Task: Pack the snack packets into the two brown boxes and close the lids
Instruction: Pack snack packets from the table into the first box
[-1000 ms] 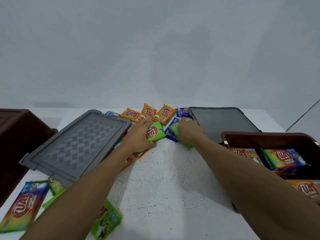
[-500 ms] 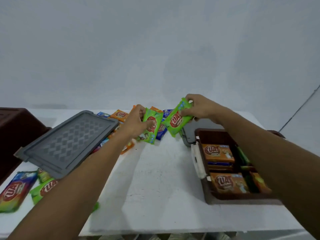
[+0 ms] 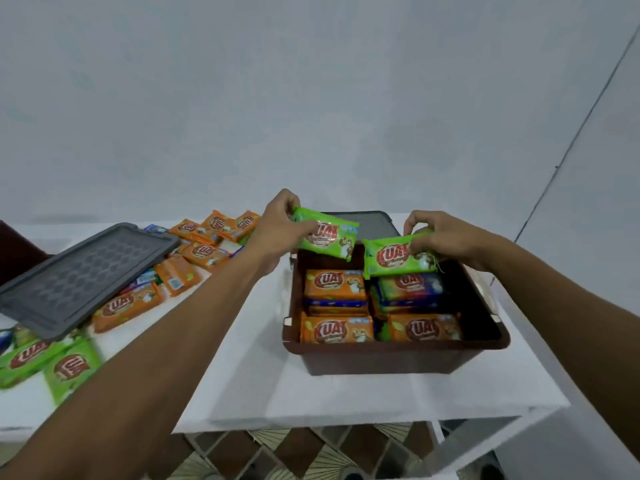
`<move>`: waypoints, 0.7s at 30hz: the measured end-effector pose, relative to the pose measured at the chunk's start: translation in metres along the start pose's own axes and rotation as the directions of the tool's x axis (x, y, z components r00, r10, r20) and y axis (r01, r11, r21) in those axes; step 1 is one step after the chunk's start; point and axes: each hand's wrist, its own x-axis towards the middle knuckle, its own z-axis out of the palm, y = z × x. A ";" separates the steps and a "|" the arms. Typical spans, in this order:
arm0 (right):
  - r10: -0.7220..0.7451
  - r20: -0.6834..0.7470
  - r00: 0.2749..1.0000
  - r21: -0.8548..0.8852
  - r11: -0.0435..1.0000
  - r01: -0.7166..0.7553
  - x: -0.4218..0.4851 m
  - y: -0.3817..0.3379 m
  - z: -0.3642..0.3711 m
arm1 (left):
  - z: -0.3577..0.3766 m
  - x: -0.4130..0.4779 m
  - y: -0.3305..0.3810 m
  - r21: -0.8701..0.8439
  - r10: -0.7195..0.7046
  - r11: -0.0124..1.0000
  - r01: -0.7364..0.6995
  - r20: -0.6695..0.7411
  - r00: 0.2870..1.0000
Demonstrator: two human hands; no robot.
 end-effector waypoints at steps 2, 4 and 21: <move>-0.010 0.007 1.000 -0.131 0.991 0.011 -0.005 0.015 -0.006 | 0.019 -0.008 -0.002 0.110 -0.009 0.994 0.000 0.075 0.997; -0.082 -0.023 0.996 -0.401 0.914 0.066 -0.008 0.027 -0.007 | 0.039 -0.018 -0.004 0.281 0.010 0.958 -0.055 0.156 0.988; -0.404 0.108 0.908 -0.763 0.553 0.336 -0.003 0.067 0.014 | 0.055 -0.025 -0.024 0.806 0.006 0.367 -0.465 0.498 0.867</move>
